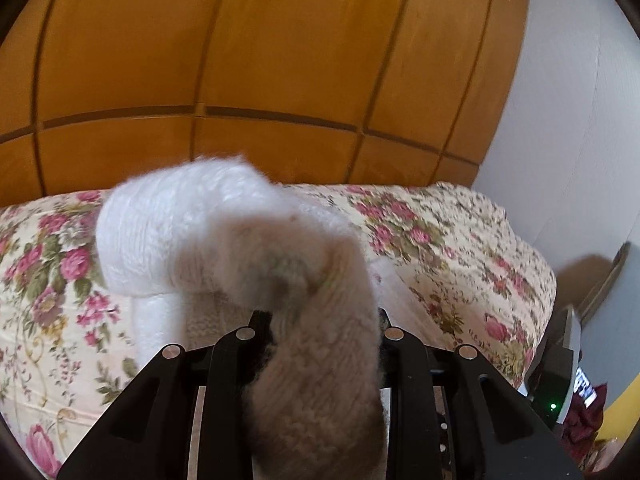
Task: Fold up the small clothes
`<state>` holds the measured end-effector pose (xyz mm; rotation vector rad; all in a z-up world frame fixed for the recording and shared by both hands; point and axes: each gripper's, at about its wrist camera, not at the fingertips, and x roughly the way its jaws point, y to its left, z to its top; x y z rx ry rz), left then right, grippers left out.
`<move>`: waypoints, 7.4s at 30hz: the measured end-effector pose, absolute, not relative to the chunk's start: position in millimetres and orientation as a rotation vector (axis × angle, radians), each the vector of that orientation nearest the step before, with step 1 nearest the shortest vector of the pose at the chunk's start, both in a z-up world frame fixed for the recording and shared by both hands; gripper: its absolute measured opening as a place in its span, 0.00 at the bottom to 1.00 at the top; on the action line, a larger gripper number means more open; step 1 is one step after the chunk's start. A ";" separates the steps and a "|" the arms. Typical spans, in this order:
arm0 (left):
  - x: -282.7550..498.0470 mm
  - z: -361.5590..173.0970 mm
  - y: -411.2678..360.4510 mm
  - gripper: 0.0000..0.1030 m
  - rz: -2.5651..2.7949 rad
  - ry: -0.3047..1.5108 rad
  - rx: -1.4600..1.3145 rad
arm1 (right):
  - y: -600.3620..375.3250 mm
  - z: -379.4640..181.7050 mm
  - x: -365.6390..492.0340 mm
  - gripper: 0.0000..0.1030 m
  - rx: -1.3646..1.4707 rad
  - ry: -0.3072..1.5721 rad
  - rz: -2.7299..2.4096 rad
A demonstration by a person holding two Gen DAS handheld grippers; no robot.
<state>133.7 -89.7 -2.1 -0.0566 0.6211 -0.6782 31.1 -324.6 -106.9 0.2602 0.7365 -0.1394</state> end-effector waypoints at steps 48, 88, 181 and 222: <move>174.4 -80.8 8.1 0.78 -0.503 0.787 -0.423 | -365.8 -55.2 16.6 0.83 0.546 0.543 0.104; 149.0 -79.4 -65.1 0.73 -0.502 0.693 0.020 | -359.5 -5.5 55.9 0.41 0.402 0.545 -0.027; 134.6 -88.5 -13.3 0.91 -0.601 0.797 -0.305 | -372.4 -74.5 44.3 0.81 0.557 0.823 -0.023; 160.0 -102.4 -17.0 0.94 -0.753 0.944 -0.481 | -394.9 -97.7 76.3 0.83 0.907 0.825 0.157</move>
